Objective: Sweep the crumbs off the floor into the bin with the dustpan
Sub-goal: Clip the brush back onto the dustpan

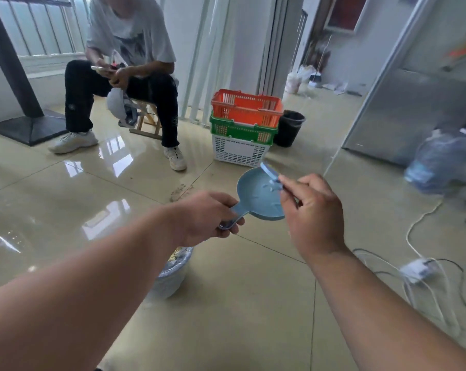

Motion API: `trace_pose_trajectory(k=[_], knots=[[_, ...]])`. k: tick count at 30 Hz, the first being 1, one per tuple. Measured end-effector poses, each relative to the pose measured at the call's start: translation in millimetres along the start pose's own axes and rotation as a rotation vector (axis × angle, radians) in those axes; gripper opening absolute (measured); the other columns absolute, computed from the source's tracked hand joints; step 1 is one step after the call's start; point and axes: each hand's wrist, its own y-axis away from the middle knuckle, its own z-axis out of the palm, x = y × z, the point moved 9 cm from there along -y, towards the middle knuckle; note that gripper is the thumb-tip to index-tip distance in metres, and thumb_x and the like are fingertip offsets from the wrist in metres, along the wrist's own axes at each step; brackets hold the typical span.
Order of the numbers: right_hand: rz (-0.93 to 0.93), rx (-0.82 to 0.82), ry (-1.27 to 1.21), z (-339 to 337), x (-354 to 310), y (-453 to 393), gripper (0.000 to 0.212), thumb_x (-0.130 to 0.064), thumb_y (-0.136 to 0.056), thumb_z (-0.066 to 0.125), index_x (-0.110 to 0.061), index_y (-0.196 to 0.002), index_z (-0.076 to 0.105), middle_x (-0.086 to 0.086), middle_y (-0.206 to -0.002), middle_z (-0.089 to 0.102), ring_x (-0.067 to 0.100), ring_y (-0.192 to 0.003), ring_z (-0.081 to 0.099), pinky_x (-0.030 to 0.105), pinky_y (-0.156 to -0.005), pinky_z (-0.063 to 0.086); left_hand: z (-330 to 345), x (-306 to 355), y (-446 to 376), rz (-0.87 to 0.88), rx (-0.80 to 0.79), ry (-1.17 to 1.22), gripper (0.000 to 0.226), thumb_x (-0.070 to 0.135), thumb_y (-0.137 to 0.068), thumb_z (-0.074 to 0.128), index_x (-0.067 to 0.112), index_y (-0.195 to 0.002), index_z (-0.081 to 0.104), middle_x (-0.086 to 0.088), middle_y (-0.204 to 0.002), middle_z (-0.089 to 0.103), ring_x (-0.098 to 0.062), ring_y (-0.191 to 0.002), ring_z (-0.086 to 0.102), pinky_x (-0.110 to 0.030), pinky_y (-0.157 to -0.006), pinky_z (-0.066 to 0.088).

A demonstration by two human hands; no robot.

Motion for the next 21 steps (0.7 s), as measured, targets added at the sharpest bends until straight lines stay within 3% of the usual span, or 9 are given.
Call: trace_pose_trajectory(k=[4,9,17,21], knots=[[-0.114,-0.012,0.125,-42,-4,15,0.021,-0.021,-0.089,0.077,-0.025,-0.11,0.08,-0.002,-0.087,0.06,0.023,-0.08,0.059,0.034,-0.057,0.052,64,22,23,0.085,-0.048,0.08,0.023,-0.006,-0.103,0.049,-0.008,-0.113,0.07,-0.016,-0.095,0.07,-0.019,-0.071,0.064,-0.03,-0.062,0.052],[-0.168,-0.043,0.197,-75,5,41,0.021,-0.013,-0.085,0.08,-0.022,-0.104,0.081,0.0,-0.084,0.058,0.025,-0.08,0.058,0.034,-0.053,0.051,127,28,43,0.041,-0.138,0.384,0.043,0.033,-0.111,0.045,0.0,-0.113,0.072,-0.016,-0.092,0.069,-0.022,-0.07,0.061,-0.035,-0.07,0.047],[-0.123,-0.066,0.179,-106,25,72,0.024,-0.006,-0.084,0.077,-0.017,-0.104,0.081,0.003,-0.084,0.058,0.026,-0.079,0.057,0.04,-0.059,0.054,172,16,66,0.086,-0.111,0.326,0.026,0.006,-0.106,0.049,-0.01,-0.112,0.069,-0.016,-0.095,0.065,-0.023,-0.075,0.06,-0.034,-0.069,0.048],[-0.074,-0.039,0.192,-111,34,84,0.025,-0.002,-0.082,0.077,-0.016,-0.103,0.082,0.003,-0.08,0.056,0.027,-0.075,0.056,0.04,-0.06,0.053,187,13,68,0.095,-0.077,0.268,0.029,-0.005,-0.101,0.043,0.0,-0.112,0.069,-0.014,-0.098,0.066,-0.021,-0.074,0.059,-0.031,-0.068,0.046]])
